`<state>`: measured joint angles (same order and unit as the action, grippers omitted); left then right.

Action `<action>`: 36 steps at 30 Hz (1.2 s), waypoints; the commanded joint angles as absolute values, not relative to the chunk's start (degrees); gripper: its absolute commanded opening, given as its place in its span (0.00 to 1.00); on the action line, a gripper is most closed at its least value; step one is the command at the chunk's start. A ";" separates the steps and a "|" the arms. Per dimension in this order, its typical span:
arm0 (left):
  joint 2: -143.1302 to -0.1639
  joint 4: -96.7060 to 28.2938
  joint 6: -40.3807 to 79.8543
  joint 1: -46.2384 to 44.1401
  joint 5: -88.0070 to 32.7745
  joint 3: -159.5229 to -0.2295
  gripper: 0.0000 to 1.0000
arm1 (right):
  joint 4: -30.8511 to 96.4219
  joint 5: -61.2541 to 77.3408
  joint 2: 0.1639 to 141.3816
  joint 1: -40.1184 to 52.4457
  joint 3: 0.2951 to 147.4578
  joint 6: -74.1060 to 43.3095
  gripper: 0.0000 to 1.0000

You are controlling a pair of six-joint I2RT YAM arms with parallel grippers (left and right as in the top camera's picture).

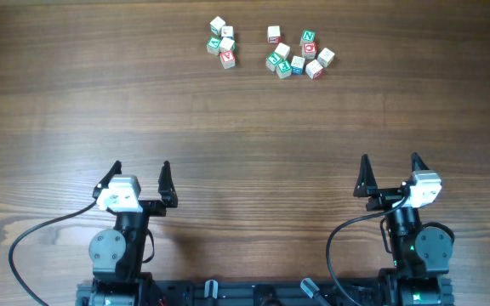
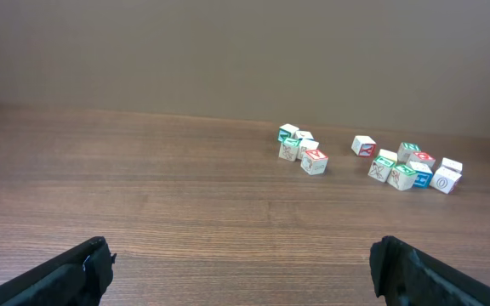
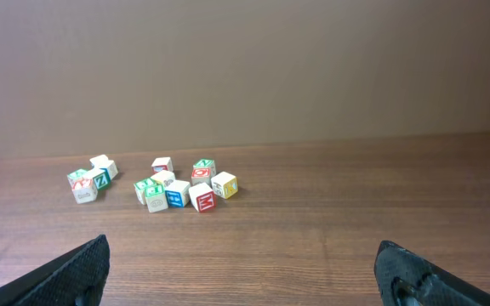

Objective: Form a circle

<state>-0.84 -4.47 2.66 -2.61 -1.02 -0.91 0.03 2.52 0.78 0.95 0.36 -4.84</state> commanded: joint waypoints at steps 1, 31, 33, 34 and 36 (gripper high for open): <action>-0.32 -4.27 3.03 -2.90 -1.91 -0.32 1.00 | -0.08 3.01 0.43 0.78 0.30 -4.67 1.00; -0.32 -4.27 3.03 -2.90 -1.91 -0.32 1.00 | -0.08 3.01 0.43 0.78 0.30 -4.67 1.00; -0.32 -4.27 3.03 -2.90 -1.91 -0.32 1.00 | -0.19 0.99 0.43 0.78 0.30 0.19 1.00; -0.32 -4.27 3.03 -2.90 -1.91 -0.32 1.00 | -0.34 0.19 0.43 0.78 0.30 6.26 1.00; -0.32 -4.27 3.03 -2.90 -1.91 -0.32 1.00 | -0.32 0.23 0.43 0.78 0.30 11.79 1.00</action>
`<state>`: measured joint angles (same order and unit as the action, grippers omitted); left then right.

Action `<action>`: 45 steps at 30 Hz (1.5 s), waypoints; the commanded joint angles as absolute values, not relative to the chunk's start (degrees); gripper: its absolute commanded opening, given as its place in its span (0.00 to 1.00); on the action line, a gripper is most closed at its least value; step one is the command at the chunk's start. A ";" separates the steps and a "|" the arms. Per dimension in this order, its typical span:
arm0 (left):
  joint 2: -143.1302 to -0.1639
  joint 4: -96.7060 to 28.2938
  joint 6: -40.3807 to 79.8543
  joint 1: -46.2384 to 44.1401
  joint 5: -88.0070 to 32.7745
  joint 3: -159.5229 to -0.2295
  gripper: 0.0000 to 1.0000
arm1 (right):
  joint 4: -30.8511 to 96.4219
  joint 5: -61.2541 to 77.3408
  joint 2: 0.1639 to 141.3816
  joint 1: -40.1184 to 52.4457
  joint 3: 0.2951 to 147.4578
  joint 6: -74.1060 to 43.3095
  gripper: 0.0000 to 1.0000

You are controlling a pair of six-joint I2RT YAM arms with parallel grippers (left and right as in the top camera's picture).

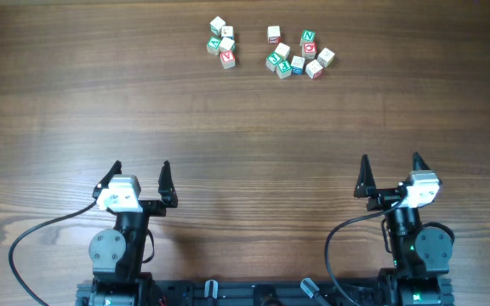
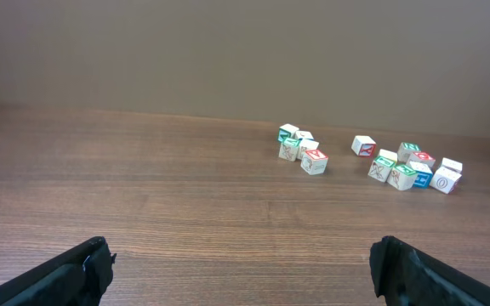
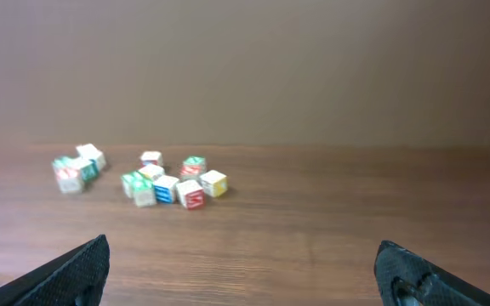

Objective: Form a circle

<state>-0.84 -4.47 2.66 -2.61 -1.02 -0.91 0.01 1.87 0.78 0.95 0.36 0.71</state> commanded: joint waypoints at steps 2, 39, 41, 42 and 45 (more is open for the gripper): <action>-0.32 -4.27 3.03 -2.90 -1.91 -0.32 1.00 | -0.34 0.23 0.43 0.78 0.30 12.47 1.00; -0.32 -4.27 3.03 -2.90 -1.91 -0.32 1.00 | 39.13 19.27 55.70 0.84 54.81 -18.13 1.00; -0.32 -4.27 3.03 -2.90 -1.91 -0.32 1.00 | 41.80 22.31 59.22 0.84 60.07 -18.61 1.00; -0.32 -4.27 3.03 -2.90 -1.91 -0.32 1.00 | 41.45 23.22 59.72 0.84 60.66 -18.90 1.00; -0.32 -4.27 3.03 -2.90 -1.91 -0.32 1.00 | 40.03 20.18 60.93 0.82 60.62 -20.56 1.00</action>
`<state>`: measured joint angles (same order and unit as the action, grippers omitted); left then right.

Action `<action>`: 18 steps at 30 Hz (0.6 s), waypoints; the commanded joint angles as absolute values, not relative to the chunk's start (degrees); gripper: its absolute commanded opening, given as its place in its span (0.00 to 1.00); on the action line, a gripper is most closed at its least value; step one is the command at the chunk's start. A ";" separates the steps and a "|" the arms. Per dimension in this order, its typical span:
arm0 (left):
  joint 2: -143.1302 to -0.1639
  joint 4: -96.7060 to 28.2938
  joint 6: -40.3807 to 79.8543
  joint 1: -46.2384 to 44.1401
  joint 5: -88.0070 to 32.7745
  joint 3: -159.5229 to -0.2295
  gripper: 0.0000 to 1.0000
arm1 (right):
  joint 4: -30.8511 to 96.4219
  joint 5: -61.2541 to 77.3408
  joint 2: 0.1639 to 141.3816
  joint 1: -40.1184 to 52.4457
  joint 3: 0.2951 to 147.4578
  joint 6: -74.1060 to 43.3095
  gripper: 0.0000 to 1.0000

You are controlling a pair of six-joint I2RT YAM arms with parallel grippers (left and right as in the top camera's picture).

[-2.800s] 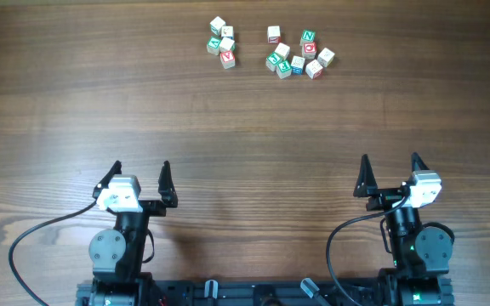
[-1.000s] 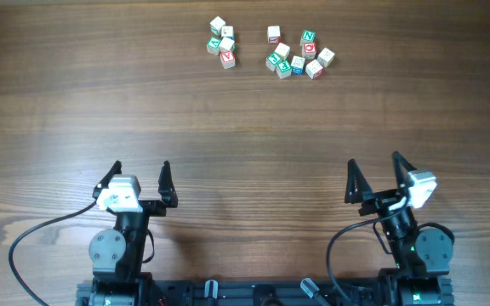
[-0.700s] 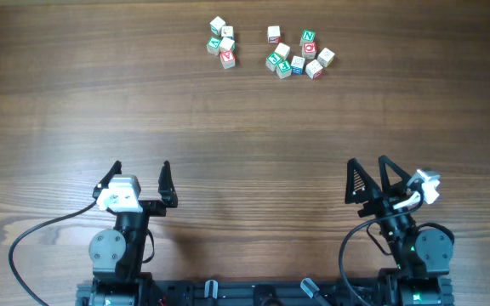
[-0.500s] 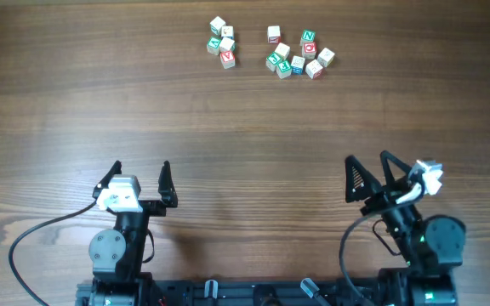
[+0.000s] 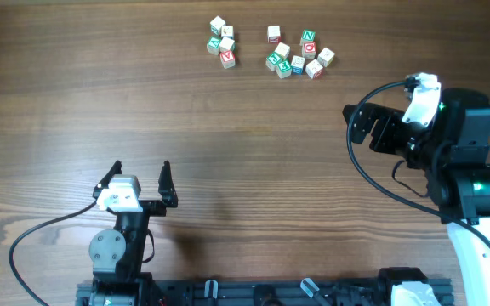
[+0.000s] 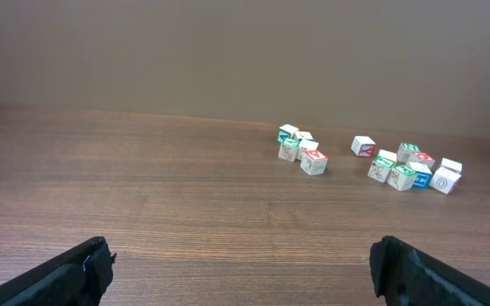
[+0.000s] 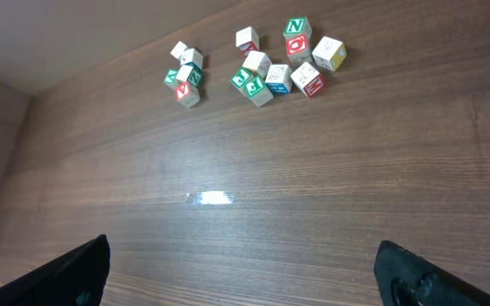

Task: Form a circle
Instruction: 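Reach the right gripper up to the block cluster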

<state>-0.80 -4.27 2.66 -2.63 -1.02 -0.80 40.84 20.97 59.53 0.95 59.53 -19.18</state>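
Small lettered wooden blocks lie in two loose clumps at the far side of the table: a left clump [image 5: 221, 42] [image 6: 300, 149] [image 7: 185, 76] and a larger right clump [image 5: 298, 53] [image 6: 411, 167] [image 7: 283, 68], with a single block [image 5: 273, 33] between them. My left gripper [image 5: 140, 183] [image 6: 245, 263] rests open at the near edge, far from the blocks. My right gripper [image 5: 360, 127] [image 7: 245, 272] is raised over the right half of the table, open and empty, short of the right clump.
The wooden tabletop [image 5: 228, 119] stretches bare between the arms and the blocks. A glare patch [image 7: 213, 198] shows on the wood. The right arm's black cable [image 5: 360, 174] loops below its wrist.
My right arm has left its resting place at the near edge and now stands raised and further forward, its camera looking down on the blocks. Left arm and blocks are unchanged.
Both grippers first sat open at the near edge, with the blocks in two clumps at the far side. At the second moment the right wrist view was blurred and slightly shifted. Now the right gripper is up over the table, still open; no block has moved.
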 commanded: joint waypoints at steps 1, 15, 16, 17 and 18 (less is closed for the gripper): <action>-0.32 -4.27 3.03 -2.90 -1.91 -0.32 1.00 | 39.53 20.18 61.56 0.82 60.64 -21.08 1.00; -0.32 -4.27 3.03 -2.90 -1.91 -0.32 1.00 | 49.52 8.38 93.10 5.69 84.09 -33.76 0.99; -0.32 -4.27 3.03 -2.90 -1.91 -0.32 1.00 | 49.54 6.13 95.15 6.28 86.61 -36.34 0.99; -0.32 -4.27 3.03 -2.90 -1.91 -0.32 1.00 | 49.39 5.43 96.07 6.52 87.59 -36.91 0.99; -0.32 -4.27 3.03 -2.90 -1.91 -0.32 1.00 | 49.36 5.26 97.01 6.79 88.58 -37.74 1.00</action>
<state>-0.80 -4.27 2.66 -2.63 -1.02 -0.80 49.52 9.17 94.02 5.93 84.64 -33.30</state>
